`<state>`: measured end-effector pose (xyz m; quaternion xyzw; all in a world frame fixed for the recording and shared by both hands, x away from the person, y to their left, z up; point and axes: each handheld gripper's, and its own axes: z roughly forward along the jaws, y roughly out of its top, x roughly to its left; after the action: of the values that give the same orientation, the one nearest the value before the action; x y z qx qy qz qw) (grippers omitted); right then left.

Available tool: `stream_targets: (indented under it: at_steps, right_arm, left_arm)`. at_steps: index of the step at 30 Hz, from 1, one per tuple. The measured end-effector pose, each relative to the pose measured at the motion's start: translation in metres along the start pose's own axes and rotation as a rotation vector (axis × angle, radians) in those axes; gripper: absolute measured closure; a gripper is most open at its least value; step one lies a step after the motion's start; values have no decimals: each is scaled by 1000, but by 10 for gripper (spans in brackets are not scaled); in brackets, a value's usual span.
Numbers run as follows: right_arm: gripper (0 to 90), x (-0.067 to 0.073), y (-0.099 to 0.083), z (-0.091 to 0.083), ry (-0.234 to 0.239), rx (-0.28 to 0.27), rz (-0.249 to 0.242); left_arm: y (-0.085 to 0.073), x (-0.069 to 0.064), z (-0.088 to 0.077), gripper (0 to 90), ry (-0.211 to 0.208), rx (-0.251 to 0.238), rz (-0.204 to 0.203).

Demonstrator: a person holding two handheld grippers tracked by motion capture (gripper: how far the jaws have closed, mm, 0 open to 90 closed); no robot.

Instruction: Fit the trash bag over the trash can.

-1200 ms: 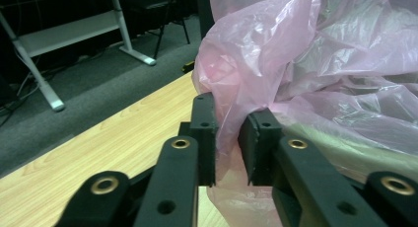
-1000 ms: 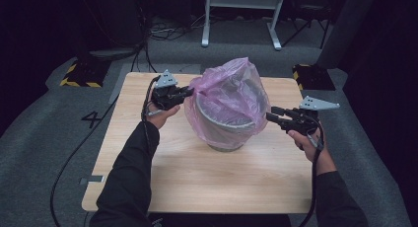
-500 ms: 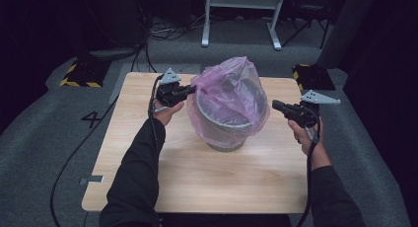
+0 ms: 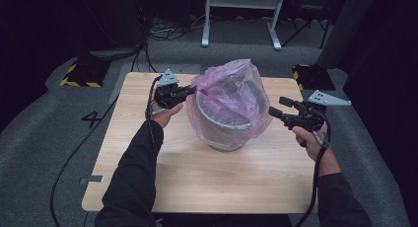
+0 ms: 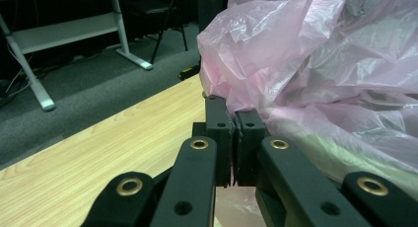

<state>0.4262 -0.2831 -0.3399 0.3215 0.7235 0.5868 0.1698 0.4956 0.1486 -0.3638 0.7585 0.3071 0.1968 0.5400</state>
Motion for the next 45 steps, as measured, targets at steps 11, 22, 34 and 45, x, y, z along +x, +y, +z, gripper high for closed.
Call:
stream_targets:
  at_steps: [11, 22, 34, 45]
  right_arm:
    - [154, -5, 1, 35, -10, 123, -20]
    - [777, -21, 4, 33, 1, 73, 33]
    - [900, -35, 3, 45, -126, 13, 86]
    - [900, -63, -14, 66, -223, 115, 176]
  left_arm:
    - [-1, -1, 1, 874, -29, -4, 1]
    - [-3, 2, 8, 876, -31, -11, -11]
    - [-4, 5, 31, 888, 6, 51, -31]
    - [-12, 2, 57, 889, -5, 139, -38]
